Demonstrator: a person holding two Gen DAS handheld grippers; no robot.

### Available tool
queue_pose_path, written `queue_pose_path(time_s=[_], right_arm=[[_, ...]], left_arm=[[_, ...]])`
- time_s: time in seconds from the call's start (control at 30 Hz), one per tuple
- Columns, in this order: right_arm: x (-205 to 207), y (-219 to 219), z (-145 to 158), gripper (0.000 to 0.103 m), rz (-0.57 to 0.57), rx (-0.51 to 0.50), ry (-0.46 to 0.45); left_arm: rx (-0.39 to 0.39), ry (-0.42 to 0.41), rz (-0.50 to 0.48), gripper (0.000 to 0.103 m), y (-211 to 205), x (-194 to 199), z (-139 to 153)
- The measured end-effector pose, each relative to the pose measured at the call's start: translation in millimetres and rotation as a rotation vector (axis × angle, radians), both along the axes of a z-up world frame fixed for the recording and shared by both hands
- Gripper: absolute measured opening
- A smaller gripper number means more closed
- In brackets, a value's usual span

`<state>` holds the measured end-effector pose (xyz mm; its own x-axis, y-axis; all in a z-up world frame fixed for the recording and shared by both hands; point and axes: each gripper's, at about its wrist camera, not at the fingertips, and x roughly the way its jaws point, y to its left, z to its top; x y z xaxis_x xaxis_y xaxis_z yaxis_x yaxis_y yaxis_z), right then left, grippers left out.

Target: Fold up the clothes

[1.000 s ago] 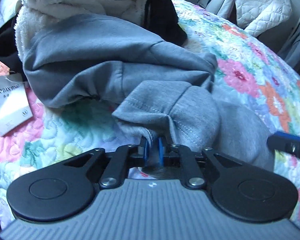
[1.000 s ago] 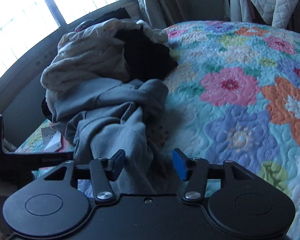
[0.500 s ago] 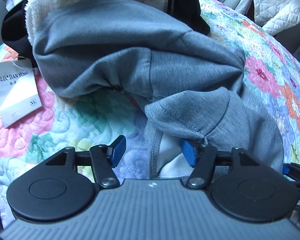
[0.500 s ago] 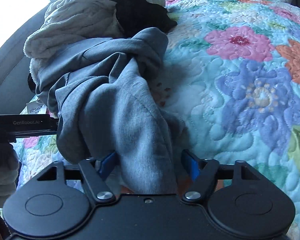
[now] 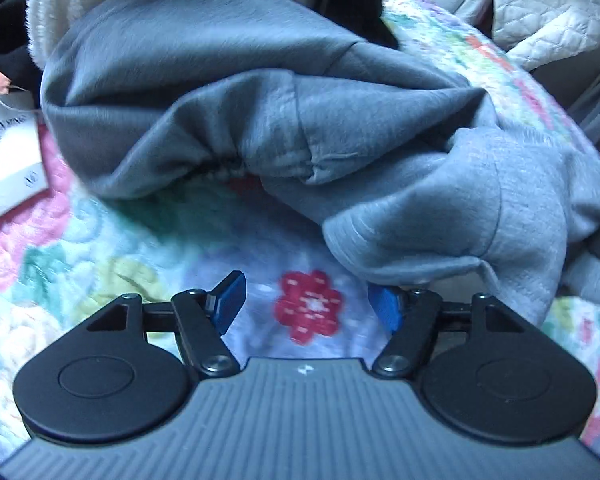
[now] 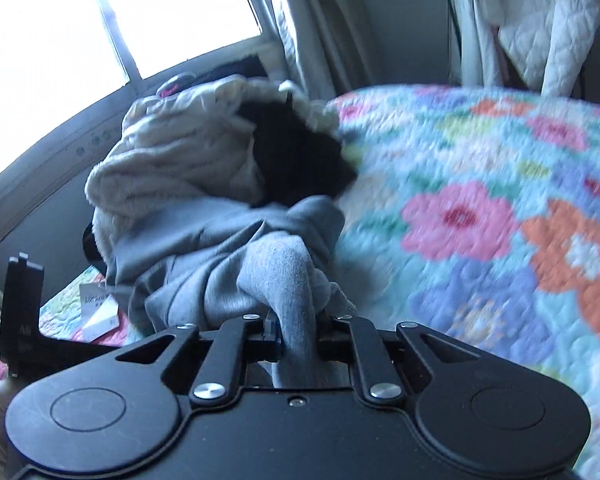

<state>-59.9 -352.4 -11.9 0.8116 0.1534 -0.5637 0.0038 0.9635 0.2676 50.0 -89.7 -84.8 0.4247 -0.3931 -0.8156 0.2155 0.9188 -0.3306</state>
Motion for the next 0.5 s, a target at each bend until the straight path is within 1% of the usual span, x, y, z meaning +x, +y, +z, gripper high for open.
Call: queue_pose_path(time_s=[0.1, 0.17, 0.27, 0.33, 0.43, 0.5], right_arm=[[-4.3, -9.3, 26.6, 0.014, 0.011, -0.077, -0.002], [-4.9, -15.8, 39.3, 0.014, 0.022, -0.128, 0.016], [1.3, -25.8, 34.5, 0.014, 0.027, -0.216, 0.085], [3.7, -35.5, 25.2, 0.014, 0.022, -0.237, 0.11], [4.8, -50.6, 21.1, 0.011, -0.007, -0.257, 0.098], [3.6, -67.8, 28.1, 0.009, -0.067, -0.223, 0.061]], left_arm=[[-0.049, -0.016, -0.037, 0.067, -10.3, -11.2, 13.5], [-0.049, -0.057, -0.054, 0.067, -15.1, -16.6, 23.4], [-0.015, -0.118, -0.068, 0.067, -19.4, -20.5, 32.1], [0.018, -0.14, -0.069, 0.067, -20.4, -20.3, 32.8], [0.051, -0.129, -0.044, 0.067, -17.1, -16.1, 28.8], [0.07, -0.134, -0.033, 0.067, -14.0, -14.6, 28.2]])
